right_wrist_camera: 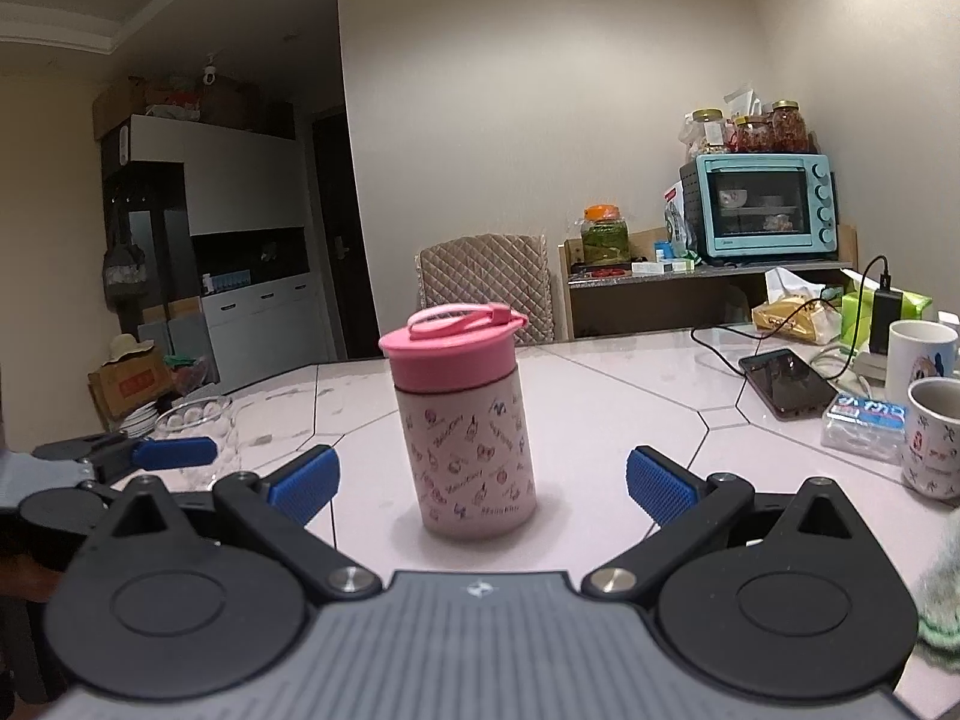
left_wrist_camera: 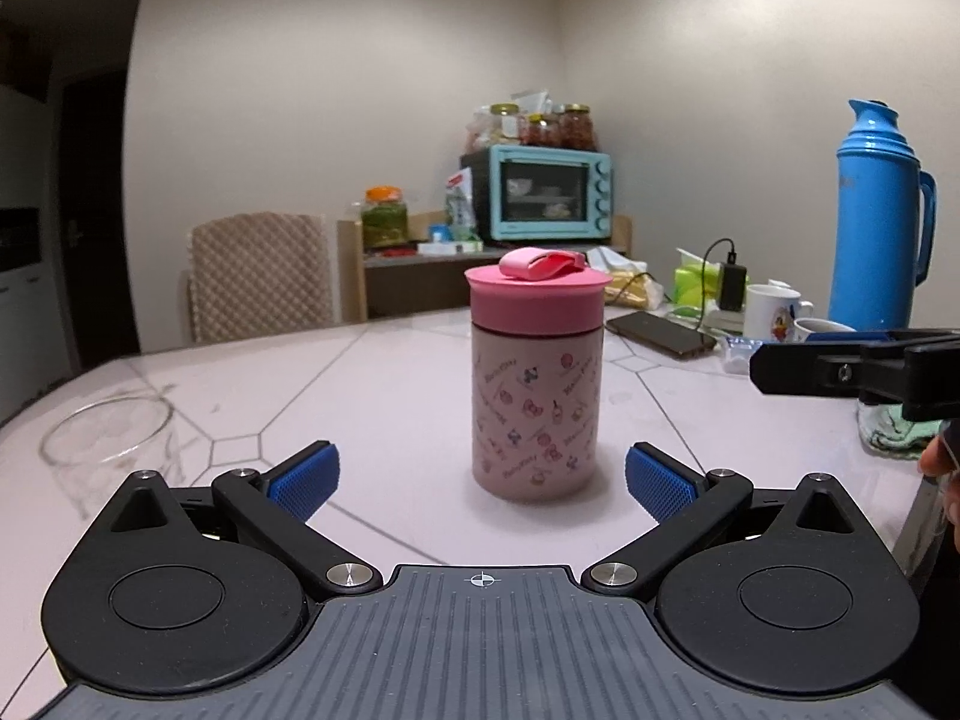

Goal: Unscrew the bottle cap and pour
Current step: 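Move the open left gripper toward the pink Hello Kitty bottle body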

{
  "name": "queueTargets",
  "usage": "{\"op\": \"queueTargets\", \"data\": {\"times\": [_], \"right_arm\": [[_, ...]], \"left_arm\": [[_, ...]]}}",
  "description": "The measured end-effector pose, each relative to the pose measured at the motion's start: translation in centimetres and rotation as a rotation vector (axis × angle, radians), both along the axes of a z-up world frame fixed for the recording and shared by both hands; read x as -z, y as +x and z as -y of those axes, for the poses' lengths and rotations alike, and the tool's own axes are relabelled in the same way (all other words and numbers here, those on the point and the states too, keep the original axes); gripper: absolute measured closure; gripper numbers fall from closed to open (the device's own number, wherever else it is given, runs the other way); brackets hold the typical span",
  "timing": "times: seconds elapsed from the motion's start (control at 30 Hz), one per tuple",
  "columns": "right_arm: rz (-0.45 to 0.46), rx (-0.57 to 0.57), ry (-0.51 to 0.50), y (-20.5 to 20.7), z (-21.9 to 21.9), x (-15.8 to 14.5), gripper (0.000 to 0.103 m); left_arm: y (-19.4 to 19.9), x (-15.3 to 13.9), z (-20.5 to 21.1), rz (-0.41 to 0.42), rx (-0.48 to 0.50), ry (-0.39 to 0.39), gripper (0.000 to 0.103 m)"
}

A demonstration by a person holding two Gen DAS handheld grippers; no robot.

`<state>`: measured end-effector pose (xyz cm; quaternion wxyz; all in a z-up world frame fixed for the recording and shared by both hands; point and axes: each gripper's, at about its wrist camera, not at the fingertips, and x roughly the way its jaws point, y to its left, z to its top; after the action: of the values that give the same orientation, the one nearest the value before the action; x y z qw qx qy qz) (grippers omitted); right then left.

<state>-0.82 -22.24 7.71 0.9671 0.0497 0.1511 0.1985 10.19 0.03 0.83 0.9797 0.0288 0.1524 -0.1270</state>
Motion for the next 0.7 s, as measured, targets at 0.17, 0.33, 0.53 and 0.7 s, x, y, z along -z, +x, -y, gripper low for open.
{"op": "queueTargets", "data": {"times": [0.17,0.33,0.53,0.7], "right_arm": [[0.013,-0.003,-0.004,1.4,-0.7,-0.6,0.0],[0.02,-0.006,-0.005,2.6,-1.2,-0.9,0.0],[0.001,-0.01,-0.009,4.2,-1.4,-0.7,0.0],[-0.005,-0.019,-0.013,5.5,-1.6,-0.8,0.0]], "left_arm": [[2.6,0.3,-0.6,-0.012,0.082,-0.015,0.0],[4.7,0.4,-0.8,-0.025,0.146,-0.029,0.0],[7.2,0.6,-0.6,-0.025,0.193,-0.011,0.0],[8.8,0.6,-0.3,-0.028,0.211,-0.007,0.0]]}}
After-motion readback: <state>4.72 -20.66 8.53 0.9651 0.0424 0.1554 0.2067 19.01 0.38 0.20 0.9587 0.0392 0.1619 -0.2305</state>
